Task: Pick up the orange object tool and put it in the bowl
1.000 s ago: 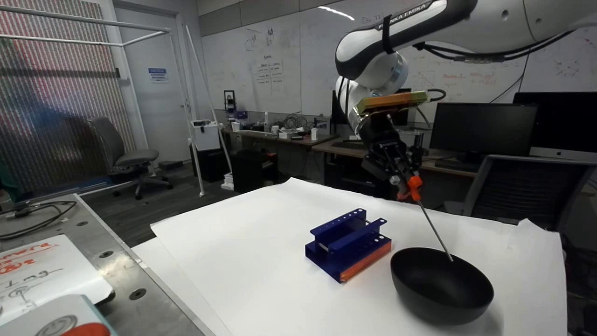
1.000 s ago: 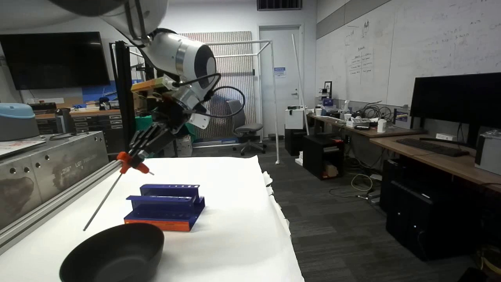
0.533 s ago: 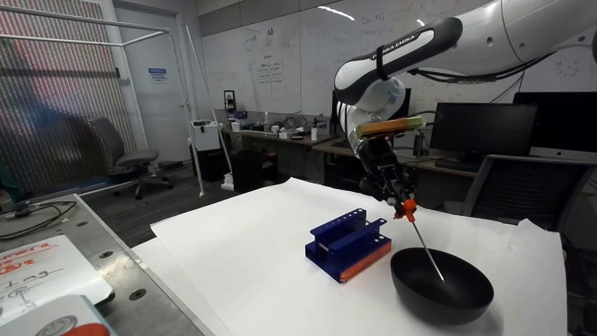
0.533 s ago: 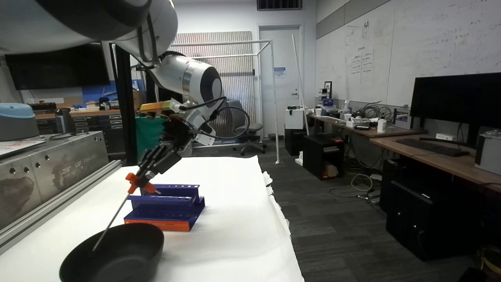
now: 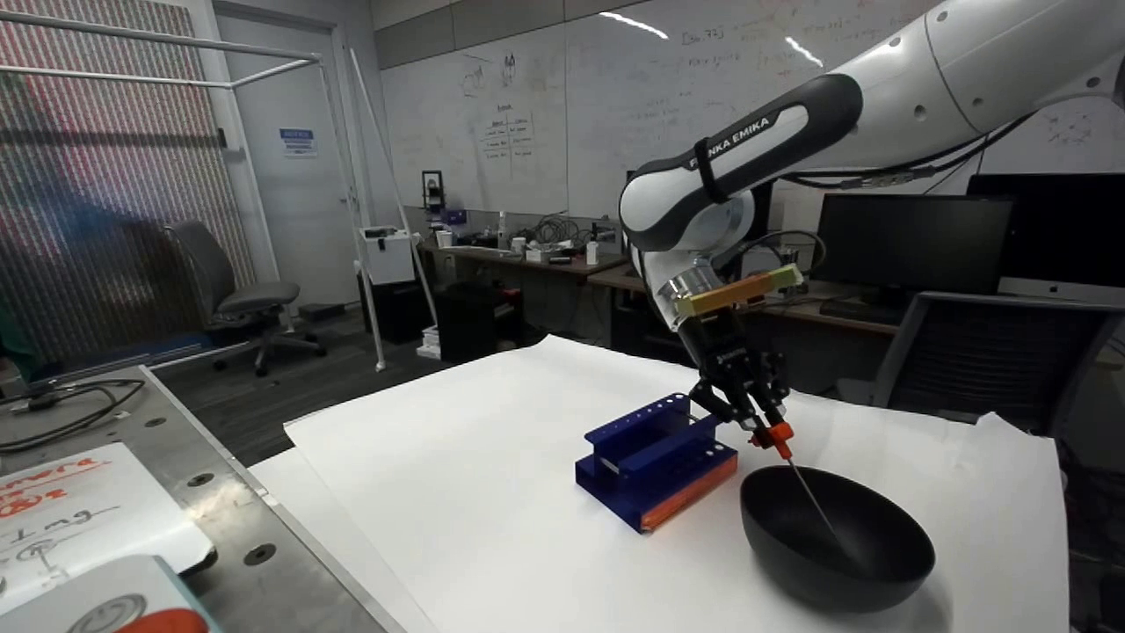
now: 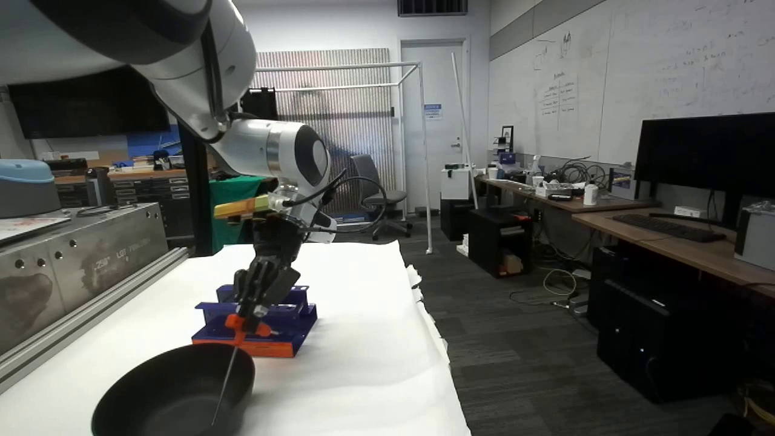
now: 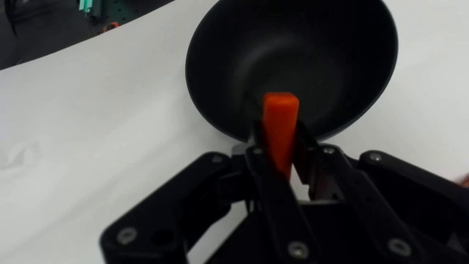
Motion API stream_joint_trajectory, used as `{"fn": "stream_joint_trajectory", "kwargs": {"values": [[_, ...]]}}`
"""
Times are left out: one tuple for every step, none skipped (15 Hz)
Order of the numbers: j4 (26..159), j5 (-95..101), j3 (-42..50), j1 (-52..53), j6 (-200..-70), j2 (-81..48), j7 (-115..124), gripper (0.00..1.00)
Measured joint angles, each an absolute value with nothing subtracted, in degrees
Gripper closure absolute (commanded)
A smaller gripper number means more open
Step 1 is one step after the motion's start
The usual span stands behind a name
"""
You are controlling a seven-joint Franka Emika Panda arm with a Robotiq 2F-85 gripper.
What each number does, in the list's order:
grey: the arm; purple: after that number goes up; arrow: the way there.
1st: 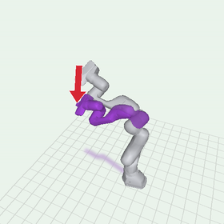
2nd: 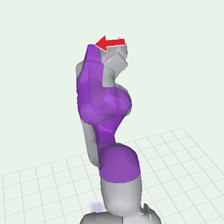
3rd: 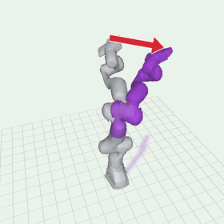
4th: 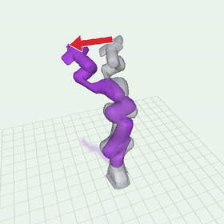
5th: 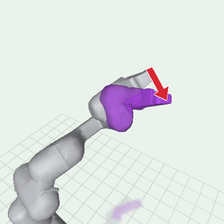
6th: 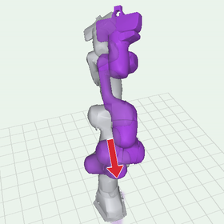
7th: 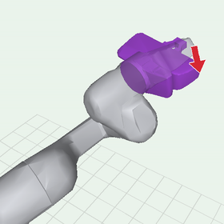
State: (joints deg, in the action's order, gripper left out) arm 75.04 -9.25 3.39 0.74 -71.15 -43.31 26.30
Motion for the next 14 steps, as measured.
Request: {"fn": "stream_joint_trajectory", "kwargs": {"values": [[75.9,-7.9,3.4,1.2,-71.8,-43.3,26.0,0.84],[76.7,-6.7,3.4,1.6,-72.6,-43.3,25.8,0.53],[77.4,-5.8,3.4,2.0,-73.3,-43.3,25.7,0.51],[78.1,-4.9,3.4,2.4,-73.8,-43.3,25.6,0.45],[78.7,-4.1,3.4,2.7,-74.4,-43.3,25.5,0.37],[79.0,-3.2,3.4,2.9,-74.8,-43.2,25.4,0.3],[79.4,-2.7,3.4,3.1,-75.4,-42.8,25.2,0.22],[79.9,-2.5,3.4,3.2,-75.9,-42.4,25.0,0.15],[80.4,-2.5,3.4,3.3,-76.3,-41.8,24.8,0.06],[80.9,-2.5,3.4,3.4,-77.0,-41.1,24.6,0.01],[81.4,-2.5,3.3,3.4,-77.8,-40.3,24.3,0.0],[81.8,-2.5,3.3,3.5,-78.9,-39.2,24.0,0.0],[82.3,-2.5,3.2,3.6,-80.2,-37.9,23.7,0.0],[82.9,-2.5,3.2,3.6,-81.8,-36.4,23.4,0.0]]}}
